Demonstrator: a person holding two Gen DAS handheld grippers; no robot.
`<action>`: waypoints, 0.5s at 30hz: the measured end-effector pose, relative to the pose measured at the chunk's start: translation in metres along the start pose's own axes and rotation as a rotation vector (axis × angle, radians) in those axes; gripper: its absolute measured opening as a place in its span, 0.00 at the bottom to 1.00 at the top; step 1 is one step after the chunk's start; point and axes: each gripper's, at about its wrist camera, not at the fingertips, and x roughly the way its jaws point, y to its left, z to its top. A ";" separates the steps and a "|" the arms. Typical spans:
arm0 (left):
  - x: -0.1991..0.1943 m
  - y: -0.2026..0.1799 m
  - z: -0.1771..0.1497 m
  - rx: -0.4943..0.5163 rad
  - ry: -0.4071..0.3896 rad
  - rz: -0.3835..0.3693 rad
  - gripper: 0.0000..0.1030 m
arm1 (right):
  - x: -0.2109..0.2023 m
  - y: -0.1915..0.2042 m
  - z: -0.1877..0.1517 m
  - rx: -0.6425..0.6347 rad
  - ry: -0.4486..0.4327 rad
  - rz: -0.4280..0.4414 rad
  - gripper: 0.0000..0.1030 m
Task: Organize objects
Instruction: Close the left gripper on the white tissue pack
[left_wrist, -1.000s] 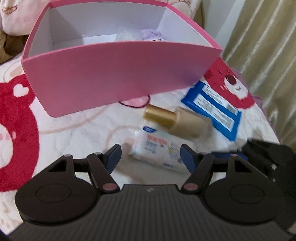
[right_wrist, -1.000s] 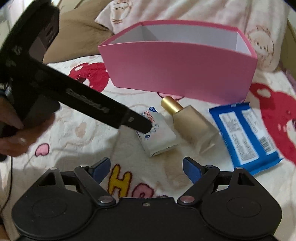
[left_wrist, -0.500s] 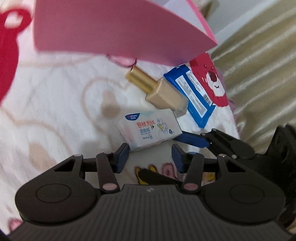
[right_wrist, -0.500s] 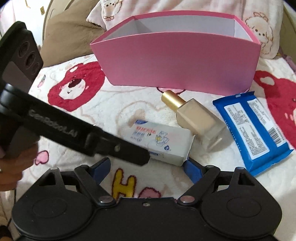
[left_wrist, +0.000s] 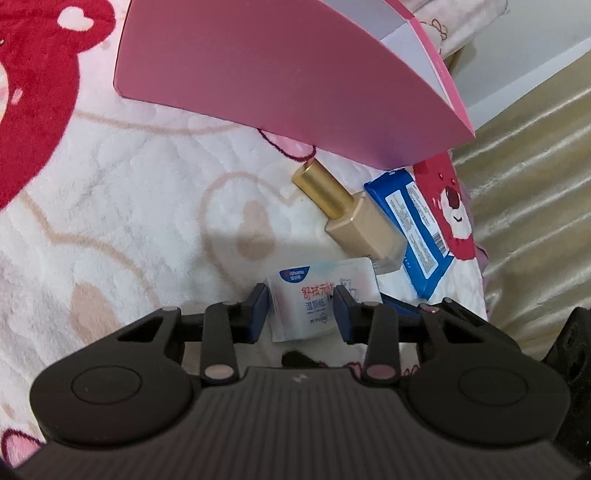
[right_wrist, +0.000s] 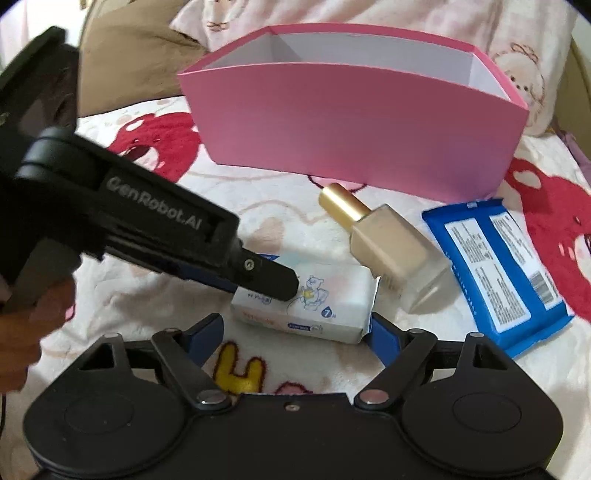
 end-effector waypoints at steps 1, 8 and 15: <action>0.000 0.000 -0.001 -0.008 -0.001 0.002 0.36 | 0.002 0.000 0.000 0.005 -0.001 -0.007 0.82; 0.001 -0.010 -0.010 -0.002 -0.029 0.040 0.36 | 0.007 0.000 -0.006 -0.026 -0.014 -0.008 0.82; -0.009 -0.017 -0.016 0.005 -0.016 0.032 0.36 | 0.000 0.002 -0.005 -0.035 0.004 0.015 0.83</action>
